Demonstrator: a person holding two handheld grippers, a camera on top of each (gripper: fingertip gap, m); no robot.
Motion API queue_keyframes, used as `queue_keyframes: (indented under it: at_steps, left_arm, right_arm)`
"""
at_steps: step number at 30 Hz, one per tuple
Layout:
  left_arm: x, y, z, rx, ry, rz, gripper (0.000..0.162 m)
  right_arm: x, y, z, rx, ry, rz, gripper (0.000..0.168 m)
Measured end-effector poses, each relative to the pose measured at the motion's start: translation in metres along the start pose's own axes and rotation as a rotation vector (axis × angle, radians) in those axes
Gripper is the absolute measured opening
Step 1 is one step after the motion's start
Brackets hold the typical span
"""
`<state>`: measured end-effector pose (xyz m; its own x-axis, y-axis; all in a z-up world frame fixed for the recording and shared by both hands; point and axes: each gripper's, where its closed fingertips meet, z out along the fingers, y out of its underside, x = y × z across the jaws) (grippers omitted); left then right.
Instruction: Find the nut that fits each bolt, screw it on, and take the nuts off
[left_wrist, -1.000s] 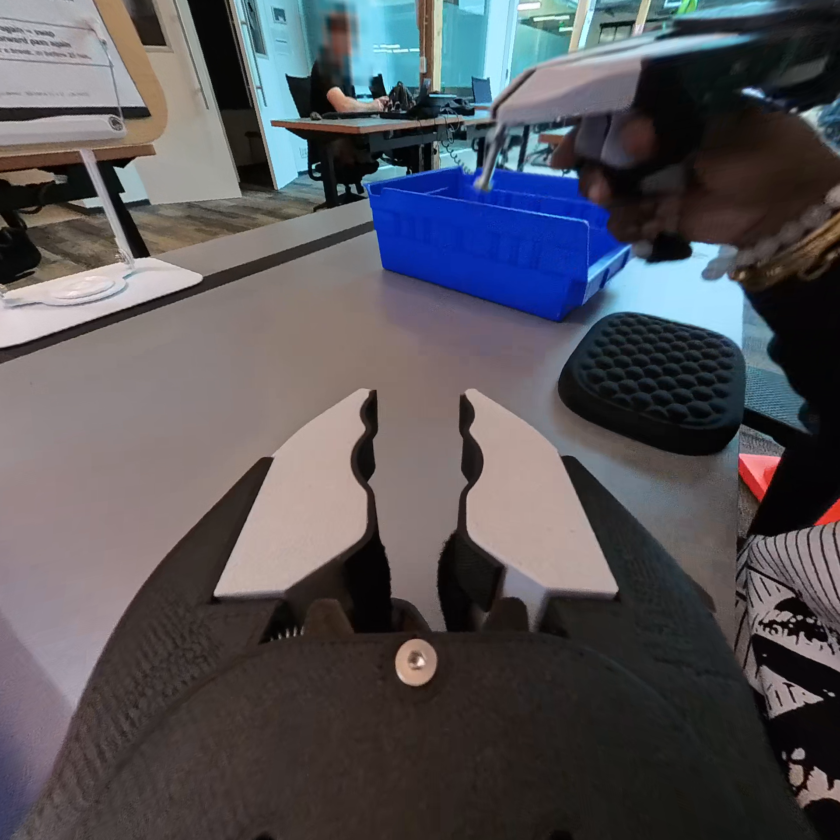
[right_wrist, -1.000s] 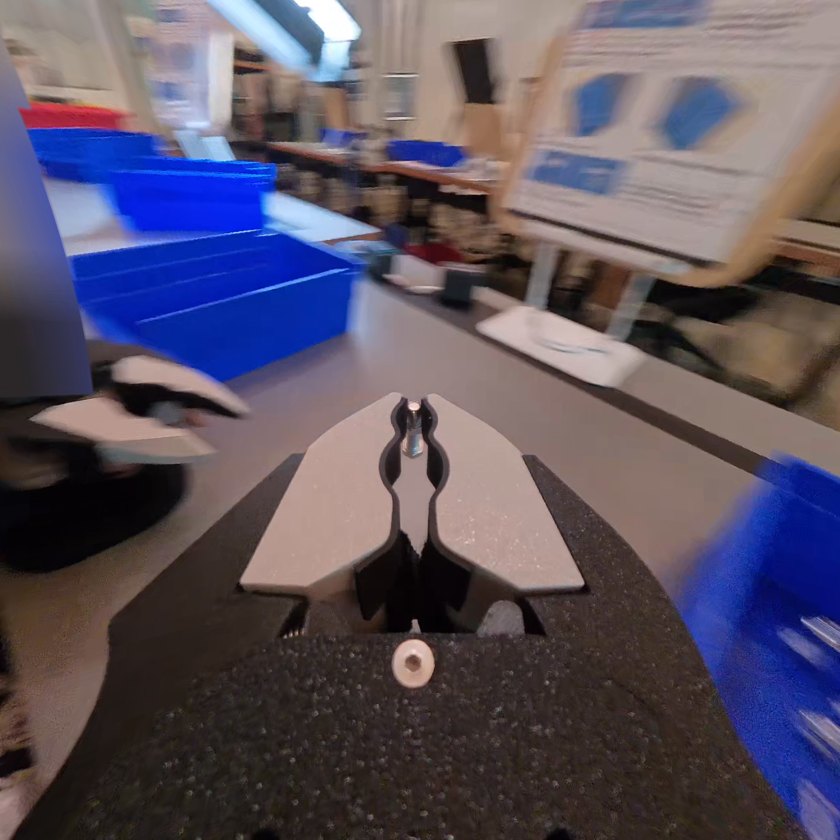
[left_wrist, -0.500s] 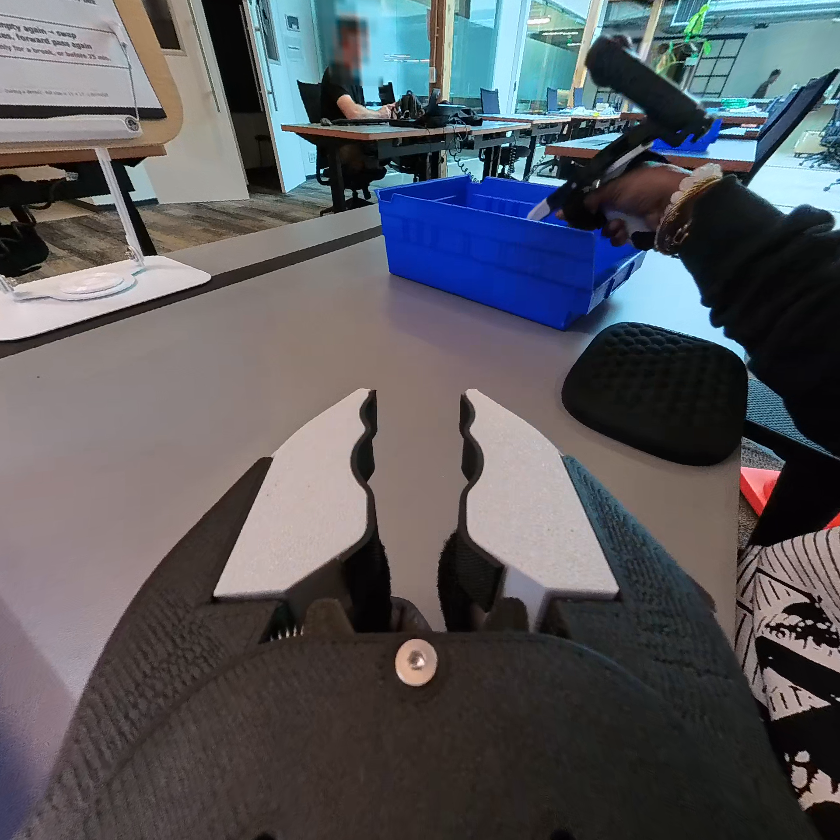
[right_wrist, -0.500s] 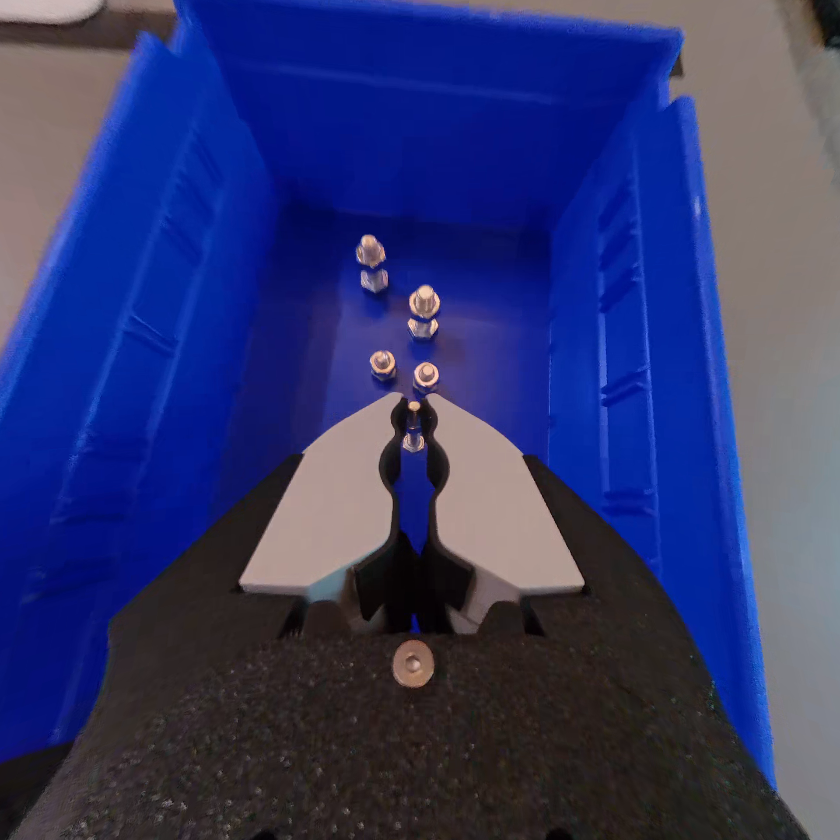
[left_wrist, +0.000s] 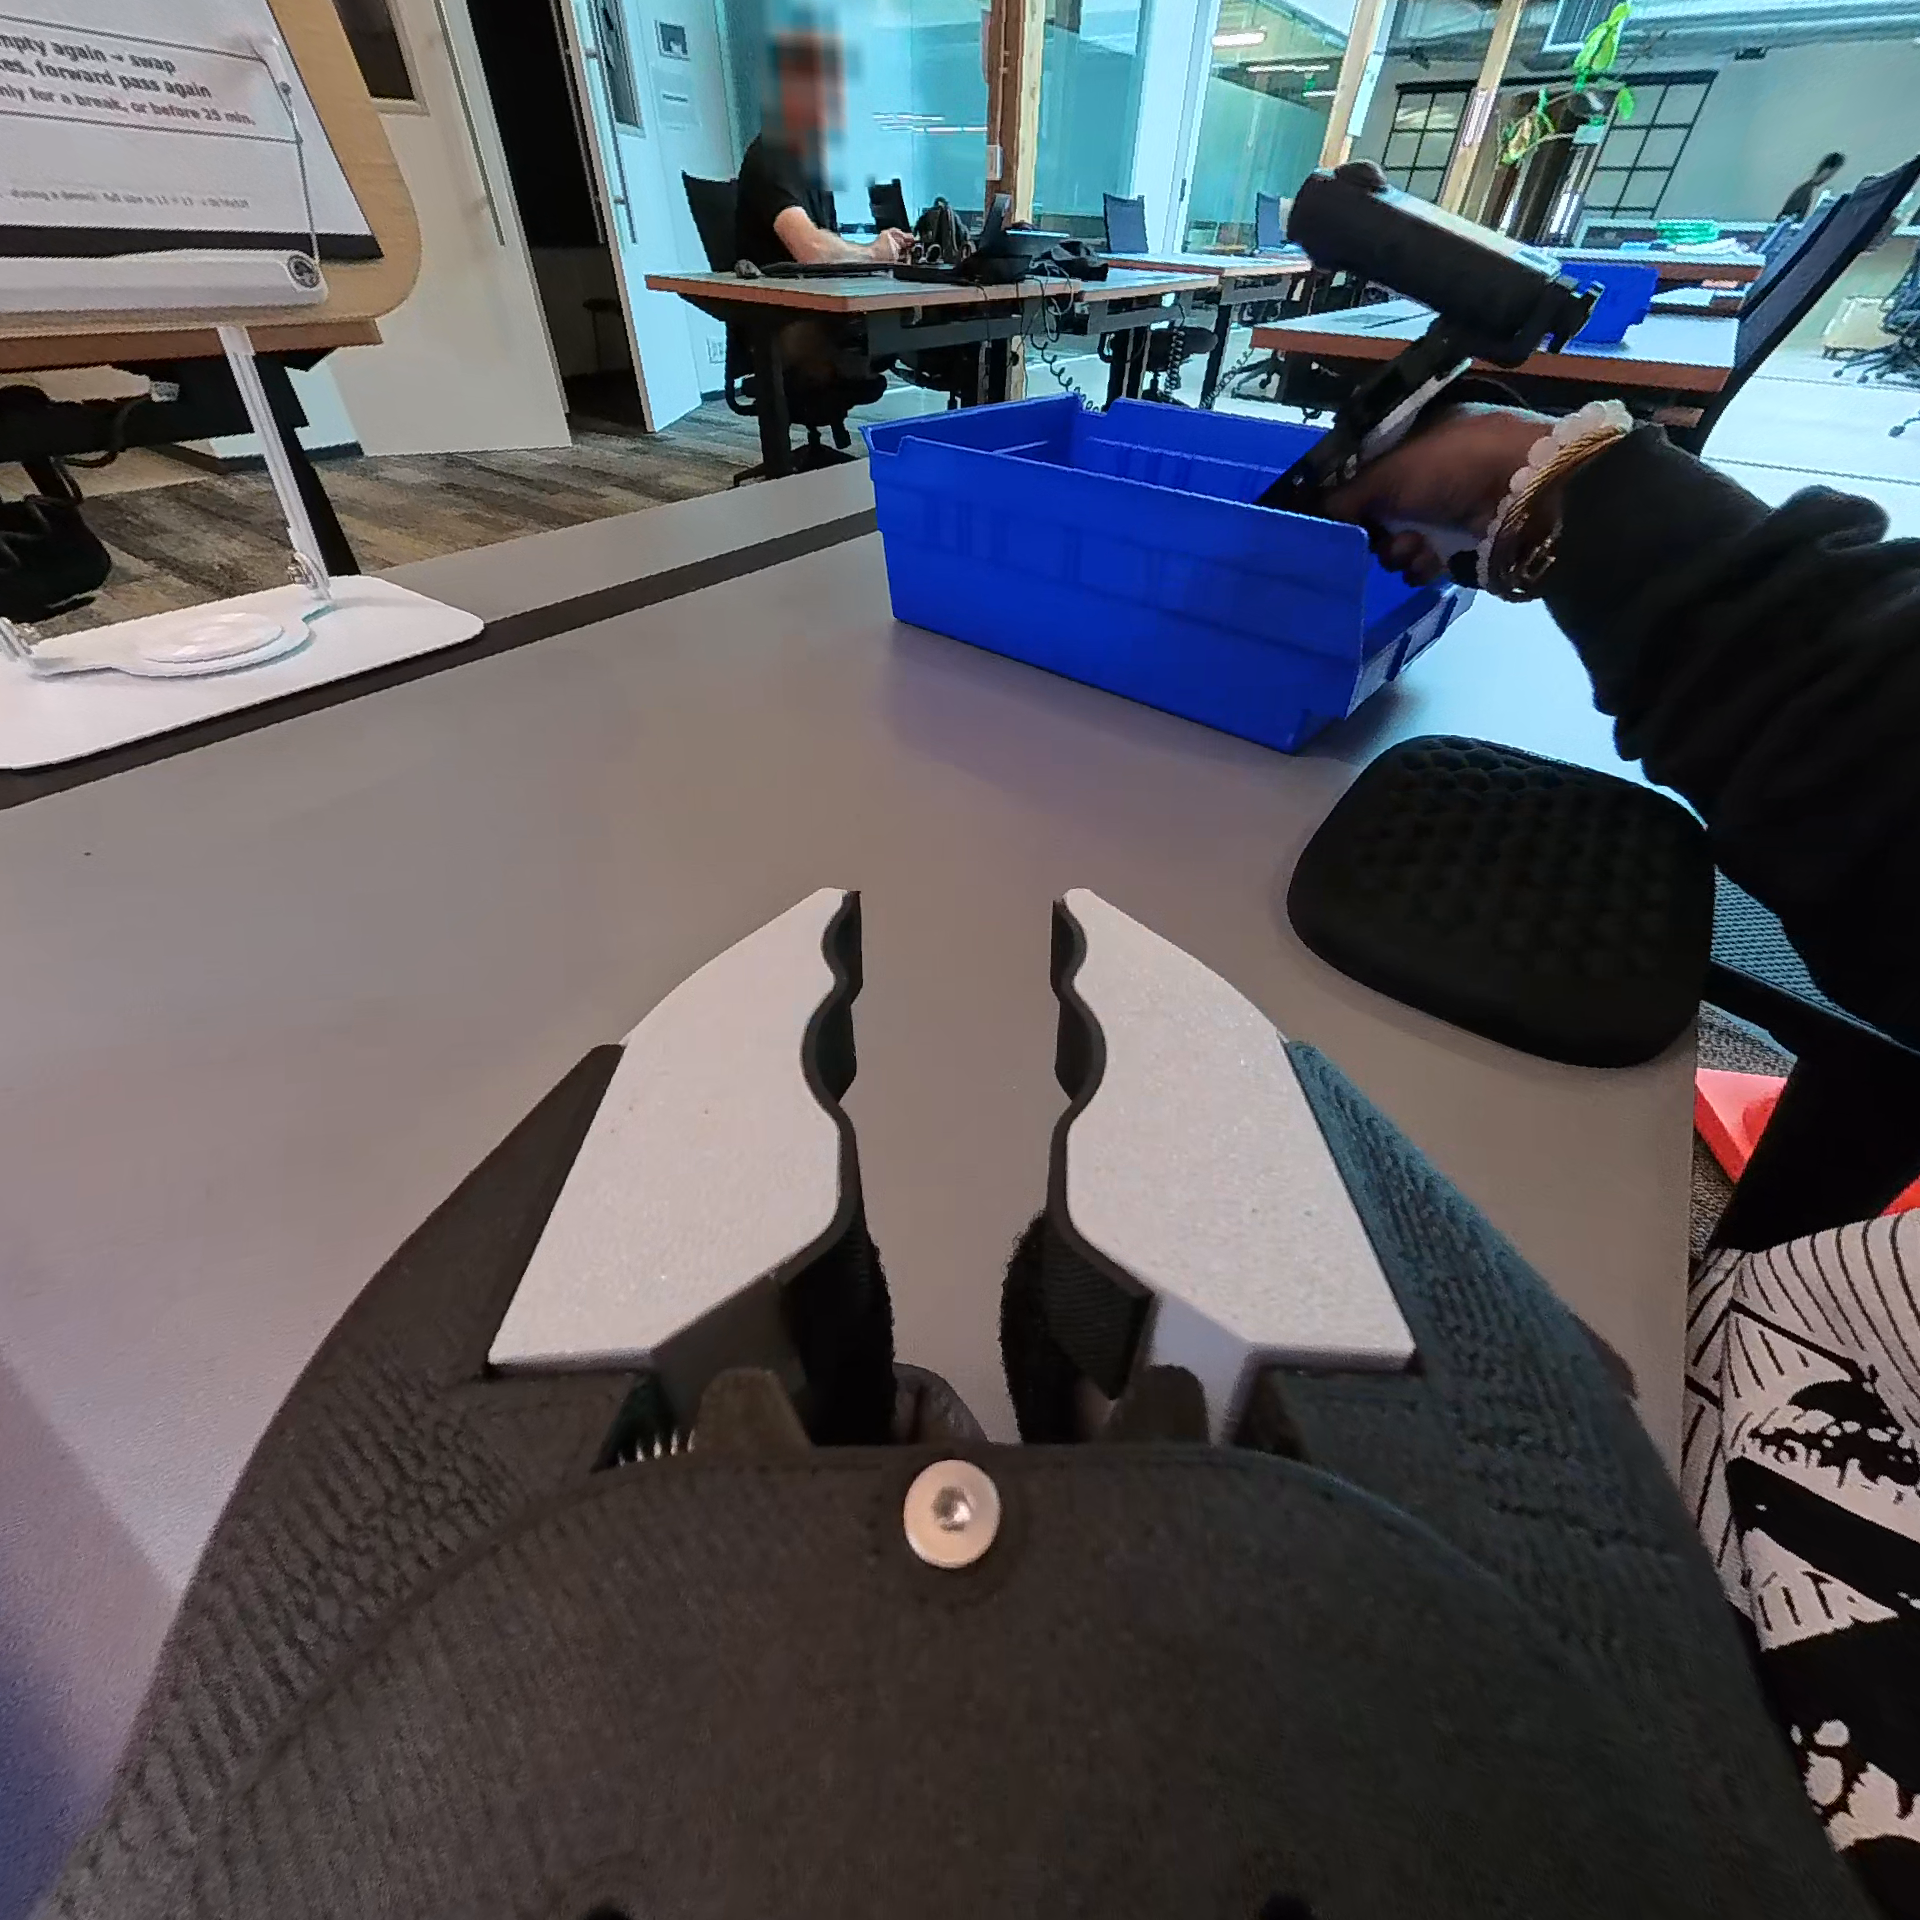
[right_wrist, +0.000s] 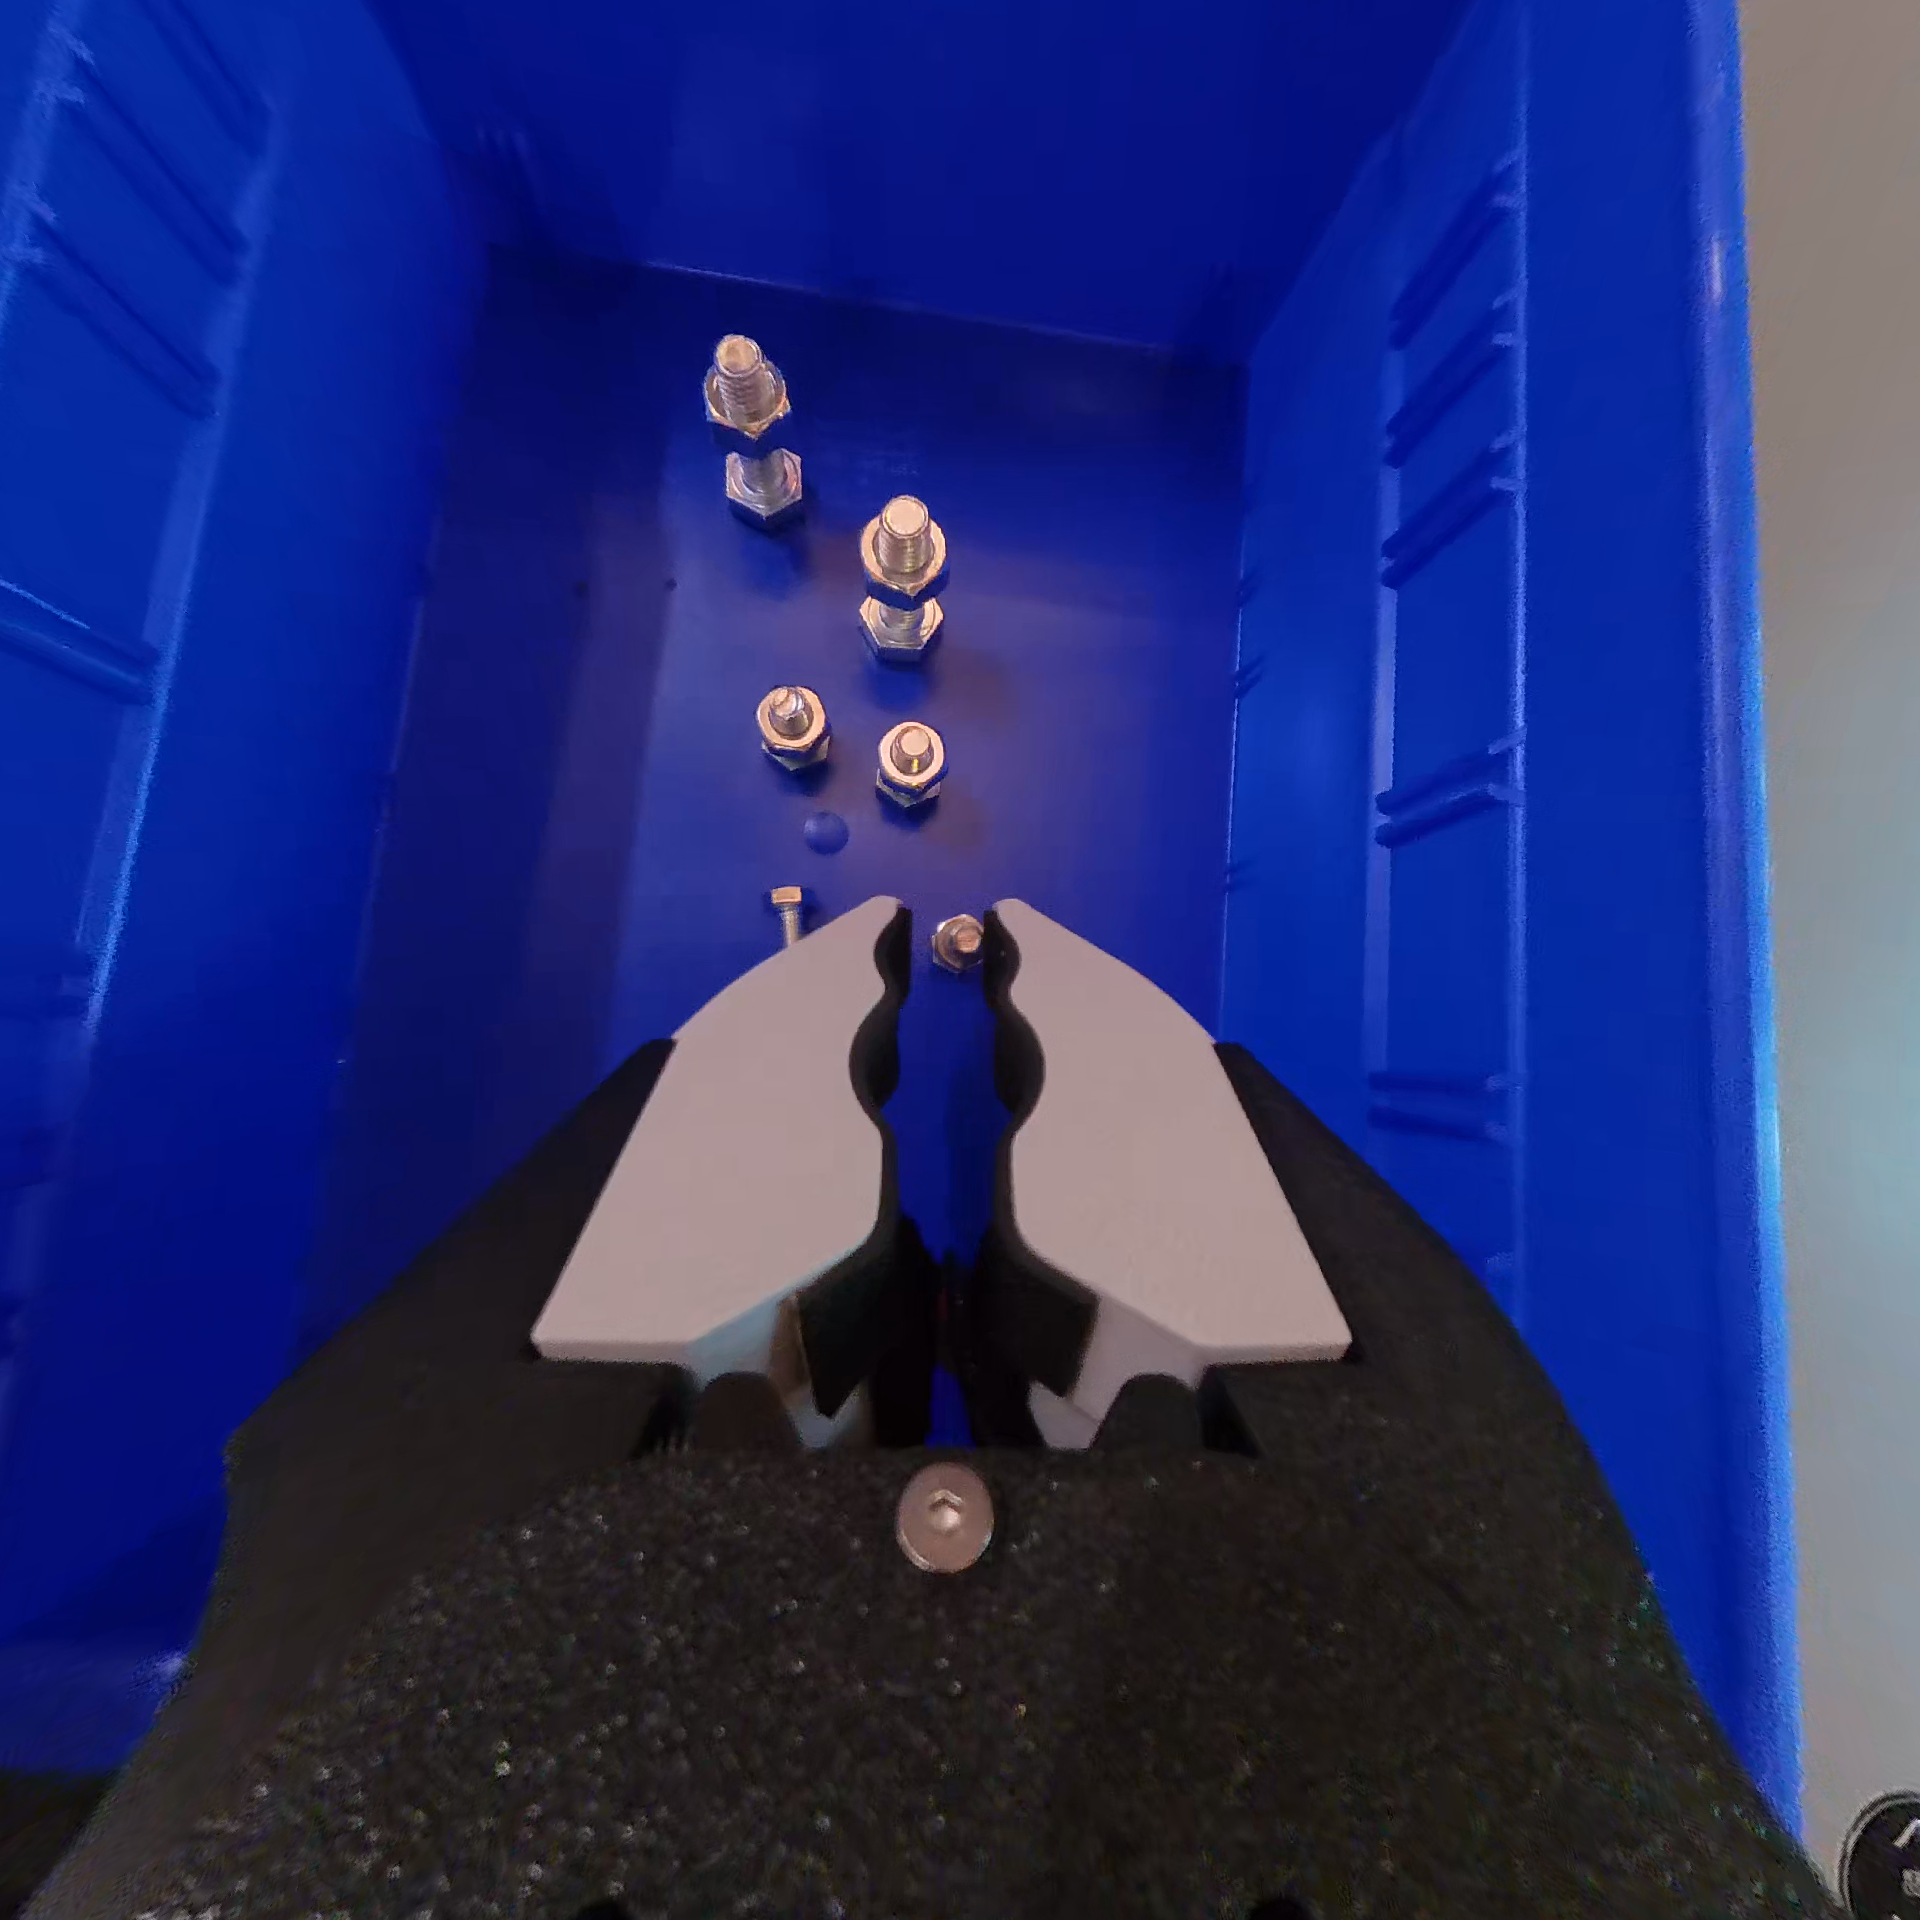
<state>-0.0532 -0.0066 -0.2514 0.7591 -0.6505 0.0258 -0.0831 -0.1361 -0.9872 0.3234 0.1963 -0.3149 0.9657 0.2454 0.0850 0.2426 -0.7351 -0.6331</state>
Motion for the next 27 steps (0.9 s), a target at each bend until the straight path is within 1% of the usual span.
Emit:
queue_keyframes:
  at_steps: [2, 5, 9, 11, 14, 17, 18, 19, 20, 23, 27]
  left_arm:
    - [-0.001, 0.000, 0.000, 0.000, -0.004, -0.001, 0.035]
    - [-0.004, -0.004, -0.002, 0.016, -0.024, -0.011, 0.037]
    - [-0.018, -0.016, -0.012, 0.084, -0.132, -0.039, 0.055]
    - [-0.027, -0.024, -0.023, 0.096, -0.212, -0.052, 0.069]
    - [-0.041, -0.040, -0.045, 0.119, -0.334, -0.079, 0.091]
    - [-0.063, -0.050, -0.070, 0.120, -0.506, -0.093, 0.127]
    - [-0.070, -0.050, -0.078, 0.102, -0.559, -0.091, 0.135]
    - [-0.077, -0.050, -0.085, 0.090, -0.609, -0.092, 0.142]
    - [-0.082, -0.050, -0.093, 0.086, -0.652, -0.092, 0.145]
    - [-0.092, -0.056, -0.113, 0.116, -0.744, -0.096, 0.145]
    - [-0.091, -0.063, -0.134, 0.162, -0.797, -0.082, 0.145]
  right_arm:
    - [-0.001, -0.004, -0.005, 0.026, 0.007, -0.003, 0.021]
    - [-0.017, -0.021, -0.028, 0.162, -0.006, -0.016, 0.040]
    - [-0.055, -0.041, -0.073, 0.387, -0.013, -0.054, 0.074]
    - [-0.075, -0.044, -0.094, 0.470, -0.009, -0.059, 0.092]
    - [-0.106, -0.042, -0.119, 0.555, -0.047, -0.050, 0.114]
    - [-0.127, -0.037, -0.134, 0.601, -0.064, -0.037, 0.133]
    - [-0.132, -0.035, -0.137, 0.608, -0.068, -0.027, 0.138]
    - [-0.137, -0.031, -0.139, 0.609, -0.071, -0.018, 0.142]
    - [-0.141, -0.027, -0.140, 0.609, -0.073, -0.011, 0.144]
    - [-0.153, -0.015, -0.143, 0.628, -0.079, -0.006, 0.148]
    - [-0.167, -0.003, -0.147, 0.674, -0.074, -0.034, 0.148]
